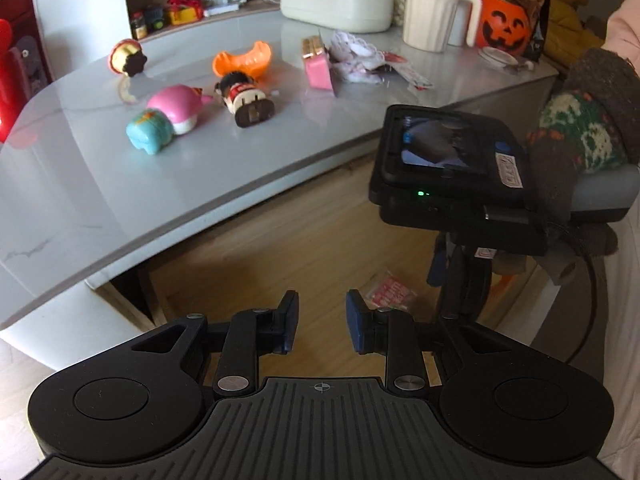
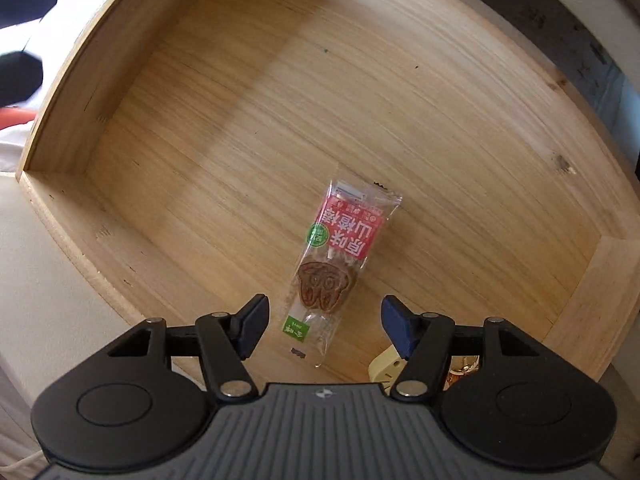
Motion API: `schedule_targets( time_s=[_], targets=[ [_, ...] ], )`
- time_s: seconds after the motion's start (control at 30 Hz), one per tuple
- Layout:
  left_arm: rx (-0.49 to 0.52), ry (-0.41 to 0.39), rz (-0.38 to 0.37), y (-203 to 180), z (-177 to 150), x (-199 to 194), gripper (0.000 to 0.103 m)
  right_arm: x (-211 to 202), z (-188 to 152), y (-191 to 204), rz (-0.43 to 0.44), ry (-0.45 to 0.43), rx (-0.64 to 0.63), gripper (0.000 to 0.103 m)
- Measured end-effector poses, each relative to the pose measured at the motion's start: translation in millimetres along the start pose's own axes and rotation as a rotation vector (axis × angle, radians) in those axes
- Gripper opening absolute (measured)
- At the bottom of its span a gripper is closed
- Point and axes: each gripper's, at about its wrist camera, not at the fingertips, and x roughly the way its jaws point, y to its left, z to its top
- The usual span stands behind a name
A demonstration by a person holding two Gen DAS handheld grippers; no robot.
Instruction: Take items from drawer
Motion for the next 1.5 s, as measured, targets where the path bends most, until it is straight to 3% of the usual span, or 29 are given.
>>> schedule_targets(
  time_s=[0.23,0.27,0.33,0.4,0.6,0.8,0.97,1.0,1.1,1.2,1.3,1.43,1.5],
  targets=[
    [-0.058,0.057,0.022,13.6,-5.9,6.1,0.029,28.9,19.5,5.1,0.021,0.134,-0.023,0.064],
    [-0.066,0.059,0.02,15.0,-6.2,6.0,0.029,26.9,18.6,6.0,0.016,0.121,-0.036,0.06],
    [-0.072,0.065,0.022,16.3,-6.2,6.8,0.029,20.5,13.1,10.0,-0.012,0.079,-0.085,0.037],
    [-0.07,0.076,0.029,16.0,-6.2,9.1,0.029,10.5,5.8,13.6,-0.019,0.028,-0.118,0.032],
    [-0.106,0.076,0.016,22.8,-4.6,10.3,0.029,-66.7,-29.8,19.8,-0.018,-0.197,-0.174,0.026],
    [-0.299,-0.059,-0.06,52.8,-4.3,-12.7,0.028,-191.1,-72.9,14.6,0.025,-0.507,-0.131,0.025],
    [-0.337,-0.107,-0.067,56.6,-1.1,-15.8,0.026,-253.5,-61.5,-14.9,-0.023,-0.753,0.01,0.026],
    [-0.339,-0.111,-0.068,55.9,-1.0,-15.5,0.026,-256.5,-54.6,-24.2,-0.017,-0.801,0.043,0.028],
    [-0.364,-0.108,-0.062,52.1,0.0,-13.9,0.026,-240.6,-23.0,-54.1,0.011,-0.836,0.139,0.064],
    [-0.379,-0.103,-0.058,54.8,-3.1,-16.9,0.026,-236.1,-9.6,-67.9,0.024,-0.833,0.203,0.064],
    [-0.407,-0.112,-0.063,60.5,-2.4,-19.7,0.026,-254.0,0.8,-68.4,-0.025,-0.857,0.178,0.064],
    [-0.454,-0.13,-0.112,66.9,0.8,-22.1,0.026,-268.8,70.0,-68.1,-0.079,-0.868,0.15,0.077],
    [-0.467,-0.124,-0.133,68.7,0.6,-21.1,0.026,-268.8,118.2,-74.8,-0.08,-0.867,0.182,0.078]
  ],
)
